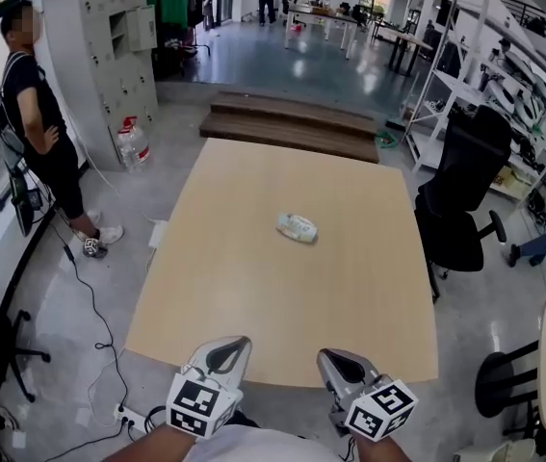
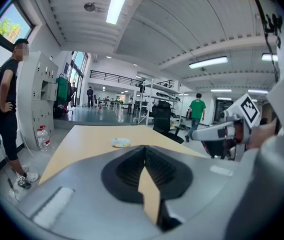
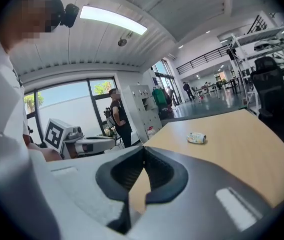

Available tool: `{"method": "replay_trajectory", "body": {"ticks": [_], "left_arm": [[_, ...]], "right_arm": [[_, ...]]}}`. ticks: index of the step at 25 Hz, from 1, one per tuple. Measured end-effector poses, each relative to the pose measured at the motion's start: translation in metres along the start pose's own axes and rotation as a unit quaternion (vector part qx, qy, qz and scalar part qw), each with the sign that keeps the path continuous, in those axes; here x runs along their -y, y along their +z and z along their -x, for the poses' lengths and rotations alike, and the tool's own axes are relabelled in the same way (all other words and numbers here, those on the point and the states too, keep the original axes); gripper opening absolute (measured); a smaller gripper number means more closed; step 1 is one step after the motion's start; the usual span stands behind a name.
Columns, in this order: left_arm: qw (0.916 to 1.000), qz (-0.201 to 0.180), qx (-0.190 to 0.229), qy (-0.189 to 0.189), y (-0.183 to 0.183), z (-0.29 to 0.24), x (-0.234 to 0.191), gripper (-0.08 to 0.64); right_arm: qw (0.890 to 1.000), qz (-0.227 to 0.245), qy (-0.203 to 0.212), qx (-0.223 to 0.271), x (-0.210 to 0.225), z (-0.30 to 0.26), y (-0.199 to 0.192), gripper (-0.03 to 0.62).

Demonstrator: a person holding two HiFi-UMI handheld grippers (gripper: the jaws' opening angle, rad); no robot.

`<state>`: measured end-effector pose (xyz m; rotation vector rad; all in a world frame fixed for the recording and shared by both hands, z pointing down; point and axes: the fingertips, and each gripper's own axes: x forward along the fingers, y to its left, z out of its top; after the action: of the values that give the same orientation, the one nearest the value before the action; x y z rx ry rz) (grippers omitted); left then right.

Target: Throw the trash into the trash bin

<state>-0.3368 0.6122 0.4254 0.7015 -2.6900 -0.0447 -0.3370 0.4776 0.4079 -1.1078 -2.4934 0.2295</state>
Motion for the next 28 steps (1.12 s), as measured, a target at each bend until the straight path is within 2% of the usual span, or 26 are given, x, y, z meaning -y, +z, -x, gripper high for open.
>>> {"method": "replay_trajectory", "body": {"ticks": [5,11,17,19,21,28], "left_arm": [[0.9997,0.005,-0.012,-0.018,0.006,-0.016,-0.044,0.008],[0.9988,-0.006,-0.022,-0.043,0.007,-0.037,-0.078,0.008],[0.9989,0.016,-0.035,-0.026,0.004,-0.057,-0.102,0.008],[0.9990,0.014,-0.040,-0.015,0.008,-0.066,-0.110,0.008],[0.9985,0.019,-0.050,-0.010,0.001,-0.073,-0.113,0.008],[0.9959,0.037,-0.081,0.015,-0.011,-0.101,-0.113,0.008]], "right_arm": [[1.000,0.009,-0.021,-0.009,0.006,-0.040,0.015,0.003],[0.996,0.047,-0.059,-0.037,0.023,-0.079,0.020,0.003],[0.988,0.088,-0.097,-0.077,0.070,-0.099,0.015,0.004],[0.988,0.094,-0.095,-0.079,0.084,-0.109,0.023,0.009],[0.987,0.104,-0.087,-0.087,0.097,-0.122,0.026,0.044],[0.978,0.146,-0.057,-0.139,0.146,-0.173,0.025,0.069]]}}
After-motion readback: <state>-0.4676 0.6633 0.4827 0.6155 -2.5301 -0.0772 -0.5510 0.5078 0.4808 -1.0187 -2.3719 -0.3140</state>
